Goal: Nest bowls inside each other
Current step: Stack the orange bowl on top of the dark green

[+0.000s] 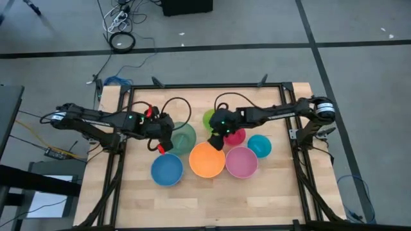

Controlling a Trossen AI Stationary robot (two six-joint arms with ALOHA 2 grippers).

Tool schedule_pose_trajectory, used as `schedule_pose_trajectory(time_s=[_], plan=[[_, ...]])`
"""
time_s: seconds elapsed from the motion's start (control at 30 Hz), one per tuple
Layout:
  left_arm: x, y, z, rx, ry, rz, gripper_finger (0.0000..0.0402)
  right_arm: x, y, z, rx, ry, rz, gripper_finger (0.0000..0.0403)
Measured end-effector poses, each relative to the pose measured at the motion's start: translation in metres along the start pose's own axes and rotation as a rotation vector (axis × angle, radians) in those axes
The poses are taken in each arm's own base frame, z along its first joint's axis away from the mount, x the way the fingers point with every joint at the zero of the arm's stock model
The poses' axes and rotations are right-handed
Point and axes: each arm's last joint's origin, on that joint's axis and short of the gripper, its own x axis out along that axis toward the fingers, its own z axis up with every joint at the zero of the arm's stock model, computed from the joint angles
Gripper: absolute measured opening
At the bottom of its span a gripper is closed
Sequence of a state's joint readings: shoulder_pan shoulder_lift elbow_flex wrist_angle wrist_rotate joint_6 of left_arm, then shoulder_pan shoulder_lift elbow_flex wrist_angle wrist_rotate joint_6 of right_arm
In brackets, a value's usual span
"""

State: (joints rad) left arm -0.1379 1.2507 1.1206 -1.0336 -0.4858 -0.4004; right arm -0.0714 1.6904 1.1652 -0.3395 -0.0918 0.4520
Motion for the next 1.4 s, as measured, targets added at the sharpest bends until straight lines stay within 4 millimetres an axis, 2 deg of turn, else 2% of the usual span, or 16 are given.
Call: schedule_pose_trajectory(time_s=[0.13,0.43,0.63,1.13,1.27,1.4], plan=[[0.000,0.000,0.000,0.004,0.000,0.001,0.0127,0.010,0.002,-0.005,0.008,0.041,0.008,0.0263],[0.000,0.001,0.000,0.004,-0.008,0.019,0.0127,0.009,0.009,-0.024,0.015,0.160,-0.057,0.0257],[0.000,0.000,0.002,-0.004,-0.029,0.026,0.0127,0.010,0.016,-0.029,-0.008,0.166,-0.079,0.0252],[0.001,0.001,0.003,-0.016,-0.064,0.068,0.0127,0.042,0.009,-0.038,-0.010,0.206,-0.108,0.0243],[0.001,0.001,0.003,-0.016,-0.068,0.076,0.0127,0.045,0.007,-0.038,-0.006,0.215,-0.110,0.0209],[0.001,0.001,0.004,-0.017,-0.076,0.093,0.0127,0.047,0.004,-0.038,0.004,0.226,-0.106,0.0127]])
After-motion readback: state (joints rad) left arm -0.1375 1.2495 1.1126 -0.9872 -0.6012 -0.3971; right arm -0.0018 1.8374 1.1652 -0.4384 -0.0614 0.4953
